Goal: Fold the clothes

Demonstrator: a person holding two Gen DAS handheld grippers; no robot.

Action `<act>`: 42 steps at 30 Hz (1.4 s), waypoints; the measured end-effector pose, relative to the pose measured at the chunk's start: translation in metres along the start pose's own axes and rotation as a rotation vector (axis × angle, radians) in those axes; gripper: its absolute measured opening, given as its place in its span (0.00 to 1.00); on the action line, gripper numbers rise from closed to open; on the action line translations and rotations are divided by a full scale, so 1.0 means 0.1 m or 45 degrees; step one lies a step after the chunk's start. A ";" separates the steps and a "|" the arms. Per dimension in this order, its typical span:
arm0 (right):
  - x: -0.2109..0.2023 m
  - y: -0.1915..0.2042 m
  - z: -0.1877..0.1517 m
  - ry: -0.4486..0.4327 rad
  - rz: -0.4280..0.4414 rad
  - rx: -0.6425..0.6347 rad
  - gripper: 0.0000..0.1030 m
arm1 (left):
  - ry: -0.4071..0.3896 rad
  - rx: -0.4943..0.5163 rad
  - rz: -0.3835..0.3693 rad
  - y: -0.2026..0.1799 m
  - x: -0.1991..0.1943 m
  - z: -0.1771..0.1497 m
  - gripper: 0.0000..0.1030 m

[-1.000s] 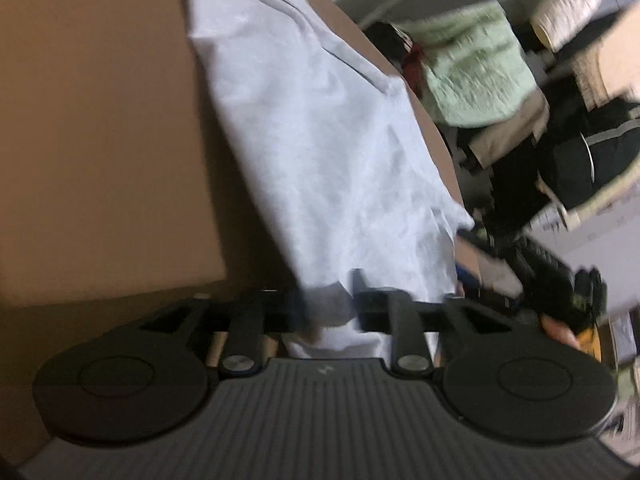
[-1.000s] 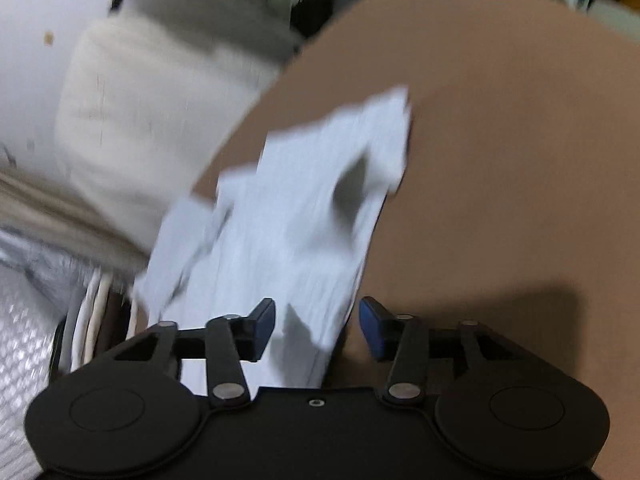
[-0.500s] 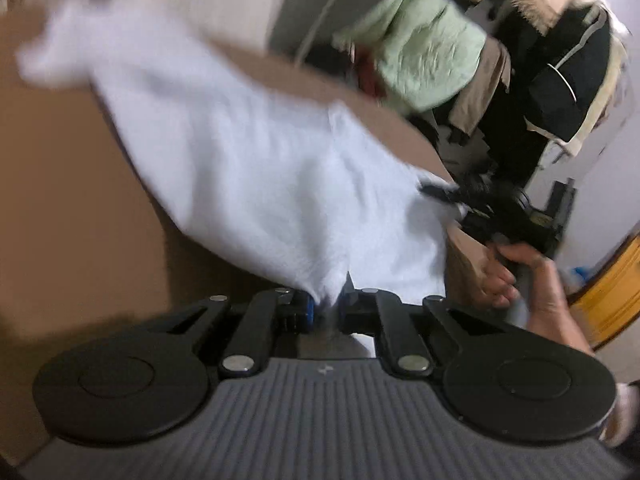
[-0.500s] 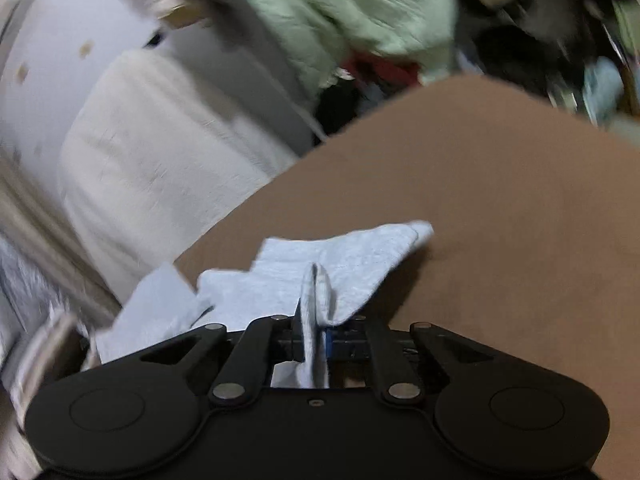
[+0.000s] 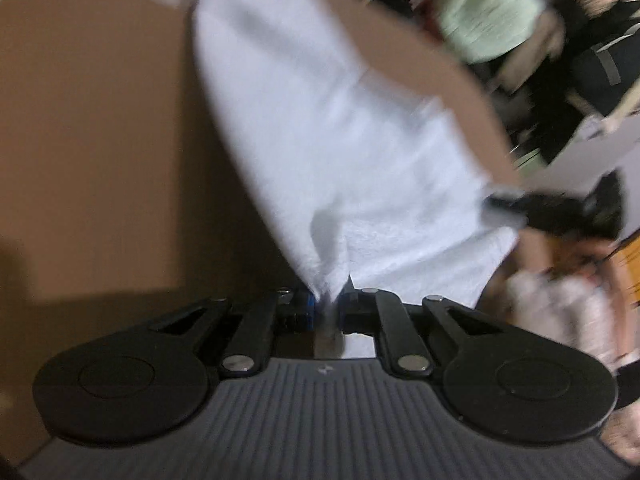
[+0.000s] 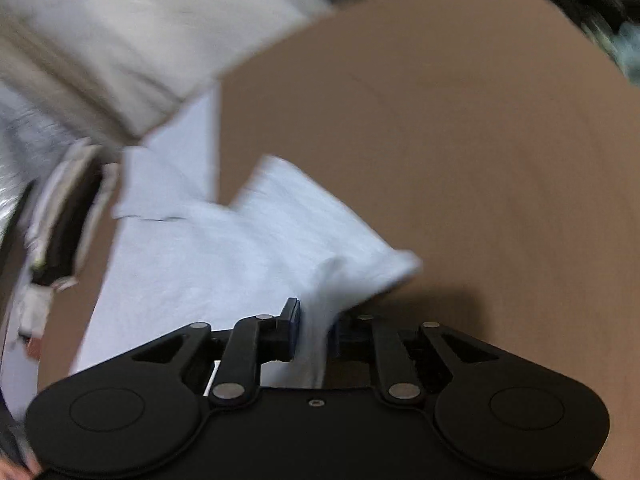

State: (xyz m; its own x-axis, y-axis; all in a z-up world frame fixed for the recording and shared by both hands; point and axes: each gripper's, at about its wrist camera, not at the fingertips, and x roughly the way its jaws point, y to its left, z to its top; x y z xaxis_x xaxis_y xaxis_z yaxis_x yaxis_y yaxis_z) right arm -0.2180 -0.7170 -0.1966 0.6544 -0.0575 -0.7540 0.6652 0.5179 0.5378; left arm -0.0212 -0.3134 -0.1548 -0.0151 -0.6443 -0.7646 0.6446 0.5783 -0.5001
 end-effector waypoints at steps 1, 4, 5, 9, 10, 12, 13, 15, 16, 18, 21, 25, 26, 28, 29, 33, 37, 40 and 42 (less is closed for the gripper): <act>0.00 -0.08 -0.01 -0.010 0.023 0.037 0.22 | 0.021 -0.033 0.001 0.09 0.10 -0.07 0.09; -0.04 -0.24 -0.05 -0.059 0.081 0.062 0.10 | 0.020 -0.052 -0.015 0.16 0.07 -0.10 0.09; -0.07 -0.23 -0.08 -0.086 0.093 0.014 0.09 | 0.020 -0.024 -0.007 0.14 0.04 -0.08 0.09; -0.21 -0.08 -0.16 -0.162 0.010 -0.197 0.06 | 0.032 0.109 0.066 0.05 -0.05 -0.14 0.10; -0.21 -0.05 -0.15 -0.170 -0.039 -0.234 0.06 | 0.043 0.111 0.077 0.05 -0.02 -0.16 0.10; -0.22 0.00 -0.15 -0.187 -0.137 -0.307 0.06 | 0.066 0.114 0.098 0.06 0.06 -0.19 0.10; -0.22 0.02 -0.14 -0.195 -0.187 -0.345 0.06 | 0.069 0.117 0.101 0.05 0.06 -0.19 0.11; -0.16 0.09 -0.16 -0.189 -0.305 -0.454 0.07 | 0.073 0.129 0.104 0.04 0.04 -0.18 0.11; -0.21 0.07 -0.16 -0.201 -0.293 -0.451 0.07 | 0.079 0.139 0.107 0.03 0.02 -0.17 0.12; -0.31 0.05 -0.16 -0.227 -0.269 -0.444 0.07 | 0.088 0.151 0.113 0.00 0.03 -0.14 0.13; -0.47 0.02 -0.16 -0.264 -0.232 -0.434 0.09 | 0.074 0.173 0.113 -0.03 -0.06 -0.11 0.14; -0.58 -0.06 -0.15 -0.244 -0.127 -0.385 0.15 | -0.037 0.201 0.083 -0.14 -0.25 -0.05 0.16; -0.59 -0.10 -0.15 -0.222 -0.087 -0.364 0.15 | -0.074 0.204 0.040 -0.18 -0.34 -0.04 0.24; -0.55 -0.18 -0.16 -0.175 -0.066 -0.301 0.18 | -0.141 0.237 -0.004 -0.28 -0.47 -0.03 0.32; -0.51 -0.22 -0.17 -0.153 -0.061 -0.273 0.21 | -0.170 0.272 0.013 -0.34 -0.51 -0.02 0.32; -0.40 -0.32 -0.23 -0.114 -0.021 -0.195 0.29 | -0.256 0.398 0.076 -0.54 -0.57 0.00 0.39; -0.37 -0.22 -0.27 -0.149 0.017 -0.264 0.09 | -0.209 0.364 0.097 -0.55 -0.39 0.05 0.40; -0.51 0.07 -0.35 -0.220 -0.109 -0.474 0.07 | -0.170 0.343 0.125 -0.53 -0.23 0.05 0.40; -0.62 0.27 -0.39 -0.276 -0.165 -0.615 0.06 | -0.150 0.356 0.149 -0.53 -0.13 0.02 0.40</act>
